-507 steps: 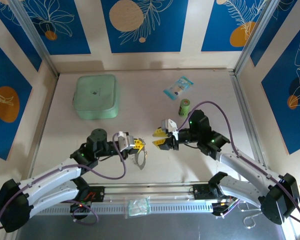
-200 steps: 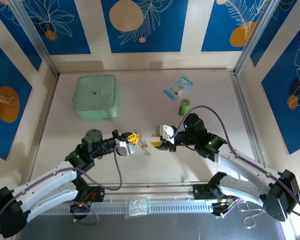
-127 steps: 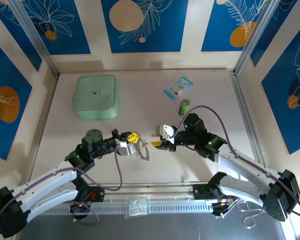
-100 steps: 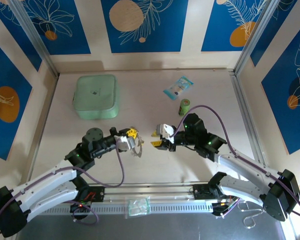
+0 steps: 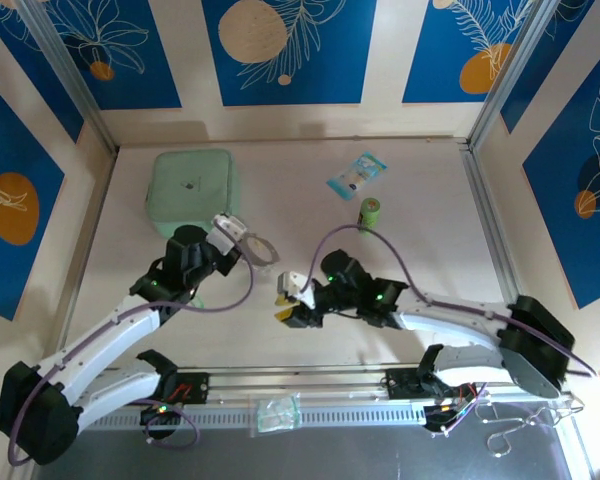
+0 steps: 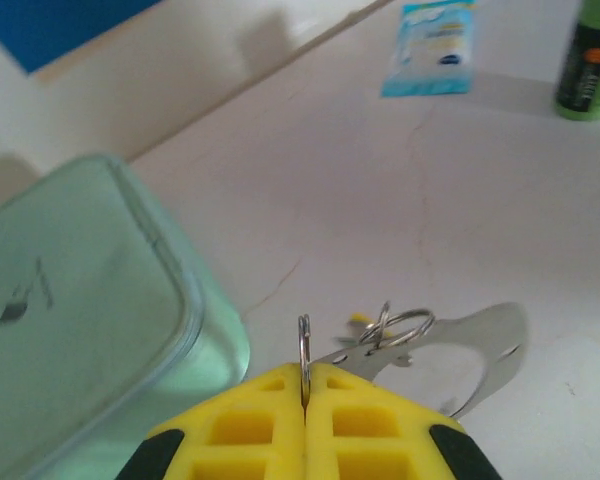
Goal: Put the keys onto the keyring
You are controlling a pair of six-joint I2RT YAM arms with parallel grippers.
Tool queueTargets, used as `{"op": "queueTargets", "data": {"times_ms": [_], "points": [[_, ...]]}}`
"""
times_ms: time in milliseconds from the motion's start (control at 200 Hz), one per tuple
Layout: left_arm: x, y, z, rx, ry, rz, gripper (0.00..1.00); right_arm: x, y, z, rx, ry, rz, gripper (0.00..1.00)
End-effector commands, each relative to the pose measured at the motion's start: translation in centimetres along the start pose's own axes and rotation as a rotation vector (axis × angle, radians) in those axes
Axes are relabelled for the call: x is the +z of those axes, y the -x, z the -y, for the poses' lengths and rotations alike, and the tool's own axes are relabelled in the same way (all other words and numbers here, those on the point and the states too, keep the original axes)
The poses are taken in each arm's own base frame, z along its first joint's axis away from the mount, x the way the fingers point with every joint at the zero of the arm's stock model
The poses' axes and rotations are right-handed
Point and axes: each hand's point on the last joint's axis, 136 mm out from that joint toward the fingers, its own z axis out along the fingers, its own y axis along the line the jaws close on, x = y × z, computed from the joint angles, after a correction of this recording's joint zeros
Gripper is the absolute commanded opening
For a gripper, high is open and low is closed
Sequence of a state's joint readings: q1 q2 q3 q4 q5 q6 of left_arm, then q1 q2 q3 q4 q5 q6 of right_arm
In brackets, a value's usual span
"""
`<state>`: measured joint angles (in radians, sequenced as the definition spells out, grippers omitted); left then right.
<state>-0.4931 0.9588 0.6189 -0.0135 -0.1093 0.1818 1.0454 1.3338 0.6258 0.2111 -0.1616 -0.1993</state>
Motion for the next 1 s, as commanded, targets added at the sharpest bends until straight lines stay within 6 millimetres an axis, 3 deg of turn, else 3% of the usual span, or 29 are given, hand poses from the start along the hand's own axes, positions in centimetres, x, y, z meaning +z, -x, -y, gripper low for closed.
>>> {"op": "queueTargets", "data": {"times_ms": [0,95,245,310,400,505,630,755,995], "points": [[-0.5,1.2,-4.0,-0.222,0.158,0.031,0.00,2.3,1.6,1.9,-0.010,-0.114,0.056,0.34],[-0.9,-0.2,-6.9,-0.317,0.290,0.002,0.00,5.2,1.5,2.4,0.002,-0.139,0.028,0.35],[-1.4,-1.1,-8.9,-0.416,0.371,0.006,0.00,8.2,2.6,3.4,0.146,-0.149,-0.015,0.34],[-1.7,-1.2,-9.7,-0.450,0.401,0.013,0.00,8.8,2.8,4.3,0.290,-0.180,-0.054,0.34],[-2.0,-1.5,-10.4,-0.482,0.434,0.019,0.00,9.0,2.4,5.5,0.615,-0.244,-0.148,0.31],[-1.9,-1.9,-10.7,-0.502,0.448,0.019,0.00,10.2,2.1,4.7,0.897,-0.235,-0.185,0.30],[-1.6,-2.4,-10.5,-0.536,0.443,0.027,0.00,12.7,2.6,3.6,1.010,-0.217,-0.157,0.33],[-1.2,-2.8,-10.1,-0.568,0.428,0.009,0.00,15.1,2.5,4.5,1.132,-0.274,-0.155,0.33],[-1.2,-2.9,-10.1,-0.574,0.428,0.023,0.00,18.5,3.3,6.5,1.168,-0.353,-0.046,0.34]]}}
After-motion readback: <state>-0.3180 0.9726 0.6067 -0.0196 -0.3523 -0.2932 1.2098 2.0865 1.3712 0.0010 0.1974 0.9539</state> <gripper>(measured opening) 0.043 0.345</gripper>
